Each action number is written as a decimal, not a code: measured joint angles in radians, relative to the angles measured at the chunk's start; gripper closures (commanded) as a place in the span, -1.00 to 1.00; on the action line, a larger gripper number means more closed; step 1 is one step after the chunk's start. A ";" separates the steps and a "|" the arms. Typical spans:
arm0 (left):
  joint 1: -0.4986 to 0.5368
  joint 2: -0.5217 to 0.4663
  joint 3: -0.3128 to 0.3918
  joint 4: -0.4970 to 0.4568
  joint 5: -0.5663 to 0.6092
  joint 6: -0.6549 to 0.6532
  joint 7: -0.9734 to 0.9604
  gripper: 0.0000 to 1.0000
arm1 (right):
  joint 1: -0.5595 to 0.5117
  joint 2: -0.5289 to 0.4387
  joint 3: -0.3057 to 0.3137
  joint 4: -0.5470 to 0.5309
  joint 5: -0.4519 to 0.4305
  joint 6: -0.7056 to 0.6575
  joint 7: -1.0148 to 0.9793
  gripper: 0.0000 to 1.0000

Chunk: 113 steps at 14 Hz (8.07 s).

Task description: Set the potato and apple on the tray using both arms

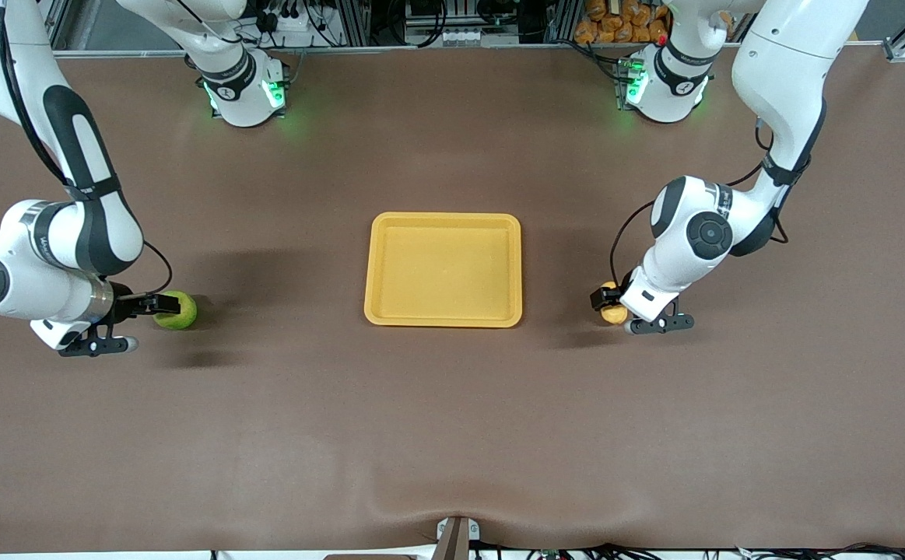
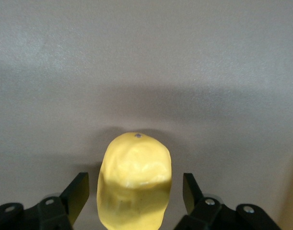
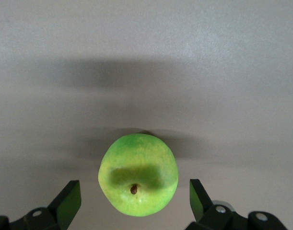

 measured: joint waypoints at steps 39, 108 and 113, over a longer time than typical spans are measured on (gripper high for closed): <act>-0.392 0.155 -0.091 0.540 0.205 -0.637 -0.572 1.00 | 0.098 -0.118 0.025 0.119 0.004 -0.280 0.099 0.05; 0.159 -0.512 0.064 0.601 0.053 -1.123 0.278 -1.00 | 0.414 -0.291 -0.011 -0.031 0.084 -0.141 0.473 -1.00; 0.084 -0.542 0.177 0.565 0.000 -1.163 0.360 -1.00 | 0.335 -0.401 -0.012 0.050 0.083 -0.352 0.416 -1.00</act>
